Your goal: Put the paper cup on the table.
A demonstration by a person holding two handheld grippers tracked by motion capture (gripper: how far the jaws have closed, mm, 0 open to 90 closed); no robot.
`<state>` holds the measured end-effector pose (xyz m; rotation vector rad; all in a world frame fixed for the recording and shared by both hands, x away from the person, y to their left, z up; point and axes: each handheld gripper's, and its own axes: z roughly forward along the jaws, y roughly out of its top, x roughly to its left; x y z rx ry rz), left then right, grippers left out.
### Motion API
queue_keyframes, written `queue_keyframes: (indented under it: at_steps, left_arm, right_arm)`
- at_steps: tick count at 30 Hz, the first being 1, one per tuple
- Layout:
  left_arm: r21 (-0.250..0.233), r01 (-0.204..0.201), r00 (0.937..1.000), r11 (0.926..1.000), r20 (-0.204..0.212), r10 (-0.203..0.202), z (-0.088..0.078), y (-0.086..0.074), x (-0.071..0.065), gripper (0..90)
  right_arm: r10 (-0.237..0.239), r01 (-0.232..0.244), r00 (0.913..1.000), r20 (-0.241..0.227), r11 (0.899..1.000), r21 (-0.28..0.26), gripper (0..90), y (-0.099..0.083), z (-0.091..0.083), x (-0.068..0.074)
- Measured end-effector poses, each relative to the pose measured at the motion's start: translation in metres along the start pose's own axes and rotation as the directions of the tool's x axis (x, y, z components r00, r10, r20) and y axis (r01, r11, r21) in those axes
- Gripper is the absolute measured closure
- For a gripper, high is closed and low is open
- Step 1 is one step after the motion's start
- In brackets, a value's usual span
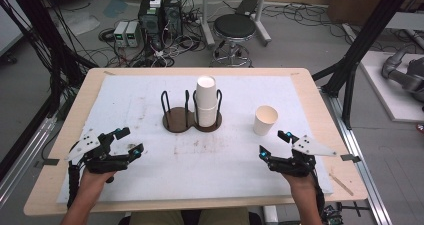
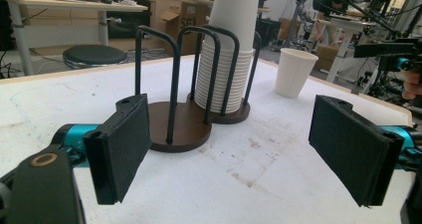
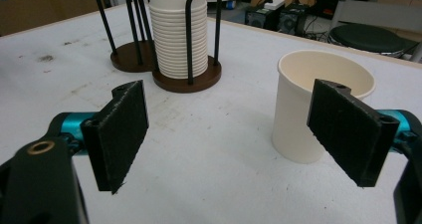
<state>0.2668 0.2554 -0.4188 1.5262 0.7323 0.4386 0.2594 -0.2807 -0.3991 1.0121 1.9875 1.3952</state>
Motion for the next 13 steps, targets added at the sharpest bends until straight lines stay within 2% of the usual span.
queue_keyframes:
  at_steps: [13]
  left_arm:
    - [0.005,0.0,1.0,1.0,-0.003,0.0,0.0016,-0.0011,0.0011,16.8]
  right_arm:
    - [-0.004,0.004,1.0,-0.002,1.0,0.005,16.8,-0.0017,0.0029,-0.0018]
